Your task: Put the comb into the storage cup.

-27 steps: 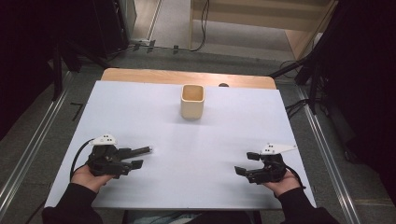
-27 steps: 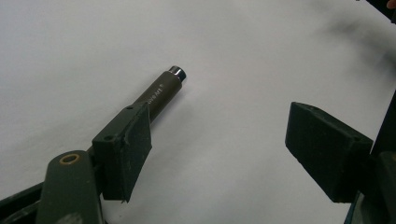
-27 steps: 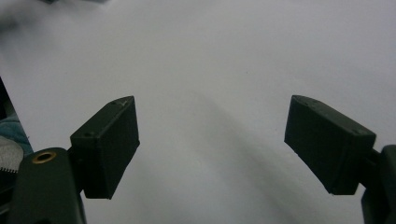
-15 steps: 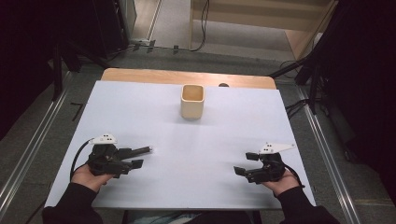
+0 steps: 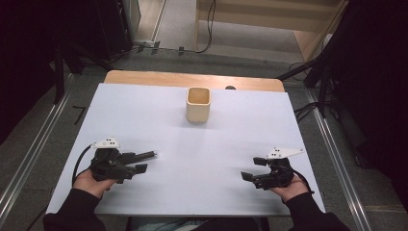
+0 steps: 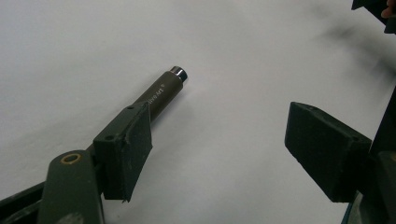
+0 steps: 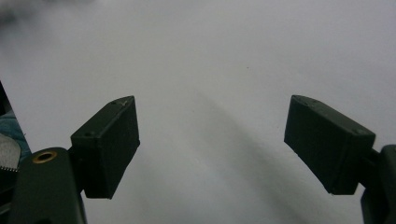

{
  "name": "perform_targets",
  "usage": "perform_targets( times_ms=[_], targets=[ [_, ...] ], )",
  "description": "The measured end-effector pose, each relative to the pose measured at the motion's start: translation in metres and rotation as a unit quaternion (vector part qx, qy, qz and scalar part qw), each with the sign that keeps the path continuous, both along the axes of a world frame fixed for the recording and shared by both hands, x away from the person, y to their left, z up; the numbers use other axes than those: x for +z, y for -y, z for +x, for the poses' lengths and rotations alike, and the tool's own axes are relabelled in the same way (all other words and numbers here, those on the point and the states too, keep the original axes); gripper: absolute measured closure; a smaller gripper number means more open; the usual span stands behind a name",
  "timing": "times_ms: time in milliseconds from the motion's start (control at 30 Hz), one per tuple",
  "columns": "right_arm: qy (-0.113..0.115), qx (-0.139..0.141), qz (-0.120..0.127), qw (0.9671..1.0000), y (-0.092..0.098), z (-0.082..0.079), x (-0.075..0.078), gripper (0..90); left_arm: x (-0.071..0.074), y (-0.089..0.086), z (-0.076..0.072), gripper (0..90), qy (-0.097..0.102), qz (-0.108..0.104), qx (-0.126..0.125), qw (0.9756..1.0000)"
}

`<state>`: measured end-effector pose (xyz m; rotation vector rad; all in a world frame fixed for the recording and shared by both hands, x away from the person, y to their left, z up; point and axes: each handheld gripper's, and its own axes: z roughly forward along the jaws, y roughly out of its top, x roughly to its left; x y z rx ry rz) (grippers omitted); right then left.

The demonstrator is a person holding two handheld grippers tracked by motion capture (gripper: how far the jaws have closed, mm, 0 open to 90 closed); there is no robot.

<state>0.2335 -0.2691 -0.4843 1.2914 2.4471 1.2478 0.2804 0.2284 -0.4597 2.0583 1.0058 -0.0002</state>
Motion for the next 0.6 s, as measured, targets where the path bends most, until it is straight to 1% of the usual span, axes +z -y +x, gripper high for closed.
perform_targets(
  times_ms=[600],
  targets=[
    [0.0, 0.001, 0.0, 1.0, -0.0002, -0.0001, -0.0003, 16.3, -0.0001, -0.0001, -0.0001, 23.3, 0.0, 0.0, 0.001, 1.0]
  ],
)
